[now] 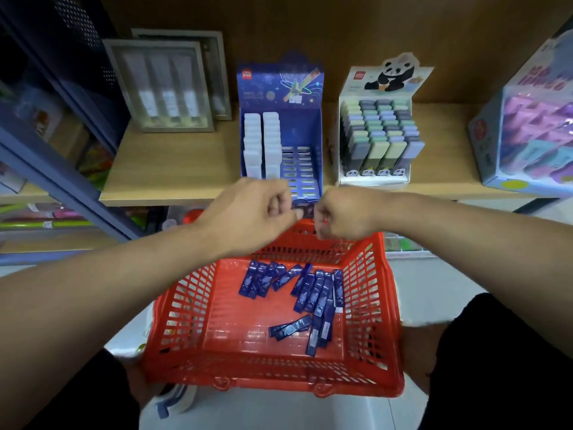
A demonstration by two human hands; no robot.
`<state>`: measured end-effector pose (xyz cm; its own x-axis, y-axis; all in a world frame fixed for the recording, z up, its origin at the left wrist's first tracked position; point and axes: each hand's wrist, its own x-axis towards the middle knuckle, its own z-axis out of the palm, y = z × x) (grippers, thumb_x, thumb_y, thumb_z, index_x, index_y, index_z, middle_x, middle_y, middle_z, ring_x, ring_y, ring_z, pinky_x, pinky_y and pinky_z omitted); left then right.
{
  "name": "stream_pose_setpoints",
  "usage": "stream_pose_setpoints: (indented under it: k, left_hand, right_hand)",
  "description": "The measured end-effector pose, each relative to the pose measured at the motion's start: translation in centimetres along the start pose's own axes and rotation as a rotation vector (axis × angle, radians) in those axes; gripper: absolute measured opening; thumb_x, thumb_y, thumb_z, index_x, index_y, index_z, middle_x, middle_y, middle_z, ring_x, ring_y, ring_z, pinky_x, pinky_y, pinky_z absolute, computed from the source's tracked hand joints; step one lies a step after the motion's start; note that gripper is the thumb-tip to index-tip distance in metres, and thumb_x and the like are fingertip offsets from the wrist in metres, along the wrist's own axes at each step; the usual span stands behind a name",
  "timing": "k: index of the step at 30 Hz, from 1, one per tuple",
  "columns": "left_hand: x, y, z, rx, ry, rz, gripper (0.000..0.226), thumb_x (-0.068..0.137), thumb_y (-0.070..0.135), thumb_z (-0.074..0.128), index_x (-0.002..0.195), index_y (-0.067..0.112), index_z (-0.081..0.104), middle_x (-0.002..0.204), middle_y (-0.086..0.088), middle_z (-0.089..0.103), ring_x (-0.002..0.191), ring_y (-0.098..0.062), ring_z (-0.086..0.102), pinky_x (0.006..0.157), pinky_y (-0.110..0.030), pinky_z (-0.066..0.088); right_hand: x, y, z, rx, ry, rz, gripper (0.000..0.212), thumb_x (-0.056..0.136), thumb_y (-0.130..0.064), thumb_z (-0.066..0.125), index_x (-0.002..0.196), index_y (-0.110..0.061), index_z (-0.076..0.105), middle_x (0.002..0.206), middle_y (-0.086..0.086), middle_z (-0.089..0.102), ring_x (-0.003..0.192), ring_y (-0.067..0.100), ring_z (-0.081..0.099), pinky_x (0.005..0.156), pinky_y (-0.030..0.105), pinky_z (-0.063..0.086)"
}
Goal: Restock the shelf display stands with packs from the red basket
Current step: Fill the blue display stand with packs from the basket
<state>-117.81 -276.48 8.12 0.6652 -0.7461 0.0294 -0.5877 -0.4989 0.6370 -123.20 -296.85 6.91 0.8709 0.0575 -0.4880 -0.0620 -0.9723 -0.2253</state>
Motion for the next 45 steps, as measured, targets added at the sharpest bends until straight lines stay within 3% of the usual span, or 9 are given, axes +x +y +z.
stream_pose_setpoints:
  k: [4,8,14,17,20,23,33,41,45]
  left_hand:
    - [-2.1,-3.2,5.5,0.329,-0.607,-0.043,0.016,0.088,0.041,0.066,0.093,0.026,0.063,0.086,0.009,0.071,0.083,-0.015,0.066,0.076,-0.032,0.054]
    - [-2.8,-6.5,8.1,0.5,-0.841,-0.15,0.03,0.091,0.041,0.065,0.116,0.025,0.064,0.114,0.0,0.069,0.11,-0.025,0.062,0.087,-0.028,0.049]
    - [-2.8,-10.2,12.1,0.487,-0.849,-0.28,0.043,0.092,0.042,0.064,0.129,0.022,0.057,0.125,-0.001,0.065,0.117,-0.024,0.059,0.09,-0.028,0.045]
    - [-3.6,-11.8,16.8,0.426,-0.819,-0.341,0.043,0.09,0.037,0.065,0.129,0.022,0.058,0.128,-0.003,0.063,0.118,-0.025,0.06,0.095,-0.032,0.049]
    - [-4.7,-12.3,22.8,0.261,-0.754,-0.463,0.041,0.089,0.026,0.067,0.128,0.017,0.058,0.13,-0.007,0.062,0.117,-0.026,0.06,0.097,-0.034,0.05]
    - [-5.6,-11.9,28.0,0.219,-0.706,-0.515,0.039,0.093,0.013,0.064,0.132,0.013,0.057,0.129,-0.011,0.062,0.117,-0.027,0.061,0.1,-0.035,0.049]
    - [-6.1,-13.1,34.3,0.349,-0.591,-0.457,0.044,0.098,0.007,0.043,0.142,0.015,0.046,0.139,-0.008,0.049,0.128,-0.027,0.047,0.104,-0.036,0.044]
    - [-5.5,-13.6,29.3,0.045,-0.607,-0.544,0.023,0.091,0.006,0.058,0.11,0.019,0.06,0.103,-0.004,0.069,0.085,-0.016,0.064,0.068,-0.019,0.041]
    - [-4.7,-12.7,23.9,-0.052,-0.496,-0.522,0.032,0.08,0.009,0.071,0.073,0.027,0.047,0.081,-0.004,0.067,0.081,-0.026,0.067,0.063,-0.028,0.043]
  right_hand:
    - [1.1,1.2,8.2,-0.303,-0.439,-0.006,0.019,0.09,-0.023,0.065,0.106,-0.017,0.073,0.103,0.003,0.073,0.095,0.024,0.068,0.083,0.032,0.056]
    - [1.4,2.8,13.0,-0.361,-0.521,0.071,0.025,0.091,-0.014,0.063,0.116,-0.01,0.065,0.117,0.007,0.066,0.102,0.027,0.064,0.087,0.035,0.054]
    - [4.0,3.6,17.4,-0.038,-0.298,0.23,0.009,0.092,-0.011,0.062,0.101,-0.01,0.063,0.101,0.009,0.061,0.091,0.026,0.06,0.073,0.028,0.042]
    - [4.8,3.7,22.5,0.147,-0.219,0.424,0.025,0.096,-0.016,0.055,0.119,-0.006,0.06,0.118,0.012,0.062,0.113,0.029,0.061,0.08,0.029,0.044]
    - [4.1,3.1,27.5,0.304,-0.232,0.603,0.044,0.102,-0.007,0.046,0.143,0.004,0.036,0.136,0.005,0.049,0.11,0.014,0.059,0.078,0.017,0.048]
    - [4.1,2.9,31.0,0.385,-0.196,0.699,0.068,0.096,-0.008,0.046,0.154,0.004,0.012,0.144,0.016,0.049,0.124,0.03,0.056,0.096,0.036,0.049]
    - [4.9,4.2,33.1,0.606,-0.078,0.822,0.041,0.094,-0.004,0.041,0.134,-0.013,0.034,0.116,0.016,0.065,0.106,0.035,0.063,0.088,0.042,0.053]
    - [5.2,3.0,29.5,0.566,-0.218,0.787,0.062,0.098,-0.006,0.044,0.154,-0.003,0.016,0.143,0.02,0.05,0.13,0.035,0.051,0.1,0.039,0.045]
    - [3.9,0.9,23.8,0.456,-0.317,0.555,0.039,0.099,-0.009,0.051,0.137,0.001,0.049,0.14,0.02,0.052,0.127,0.033,0.053,0.101,0.036,0.045]
